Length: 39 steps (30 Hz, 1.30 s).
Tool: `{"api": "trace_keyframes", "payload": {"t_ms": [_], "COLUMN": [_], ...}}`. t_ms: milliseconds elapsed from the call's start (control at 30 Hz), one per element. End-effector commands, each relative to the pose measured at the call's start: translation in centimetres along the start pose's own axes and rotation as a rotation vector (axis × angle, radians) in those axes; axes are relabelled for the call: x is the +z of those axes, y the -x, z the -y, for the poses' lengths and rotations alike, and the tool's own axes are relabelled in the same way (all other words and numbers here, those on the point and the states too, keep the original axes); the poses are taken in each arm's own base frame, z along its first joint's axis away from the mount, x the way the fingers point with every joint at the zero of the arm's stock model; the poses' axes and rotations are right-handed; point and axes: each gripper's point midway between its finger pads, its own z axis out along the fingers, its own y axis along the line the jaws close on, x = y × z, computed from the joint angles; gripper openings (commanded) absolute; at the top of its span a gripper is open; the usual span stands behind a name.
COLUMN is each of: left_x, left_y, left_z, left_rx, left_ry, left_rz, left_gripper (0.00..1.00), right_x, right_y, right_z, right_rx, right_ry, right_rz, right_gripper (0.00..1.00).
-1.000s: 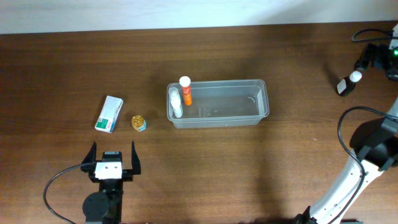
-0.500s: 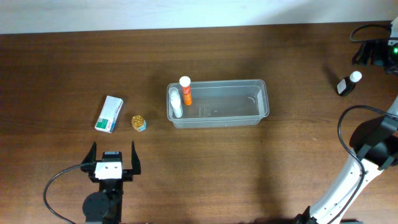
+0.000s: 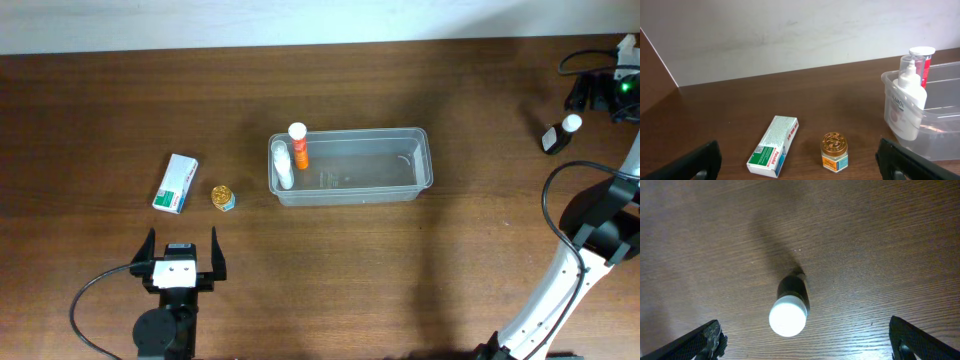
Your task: Pack container
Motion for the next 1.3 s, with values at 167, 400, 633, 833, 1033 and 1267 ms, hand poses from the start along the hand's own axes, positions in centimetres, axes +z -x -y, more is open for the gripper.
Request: {"api": "trace_keyframes", "payload": {"t_ms": [167, 400, 633, 833, 1033, 1267], "left_x": [0.0, 0.0, 0.0, 0.0, 0.0, 0.0], "left_y": [0.0, 0.0, 0.0, 0.0, 0.0, 0.0], "left_z": [0.0, 0.0, 0.0, 0.0, 0.0, 0.0], "left_rx": [0.016, 0.016, 0.016, 0.016, 0.016, 0.016], "left_ry": [-0.004, -0.004, -0.004, -0.004, -0.004, -0.004], "left_rz": [0.004, 0.004, 0.004, 0.004, 0.004, 0.004], "left_gripper": [1.0, 0.99, 0.99, 1.0, 1.0, 0.99], "right_x": [3.7, 5.4, 7.0, 8.6, 9.1, 9.2], "right_y": [-1.9, -3.0, -3.7, -3.8, -2.8, -2.8], "right_z": [0.1, 0.3, 0.1, -1.4, -3.4, -3.3], "right_rx": [-0.04, -0.034, -0.034, -0.082, -0.173, -0.186], "right_ry": [0.015, 0.019, 0.028, 0.041, 0.026, -0.01], "right_rz": [-0.09, -0.134, -0.155, -0.163, -0.151, -0.162], "right_gripper": [1.0, 0.96, 0.96, 0.95, 0.92, 0.91]}}
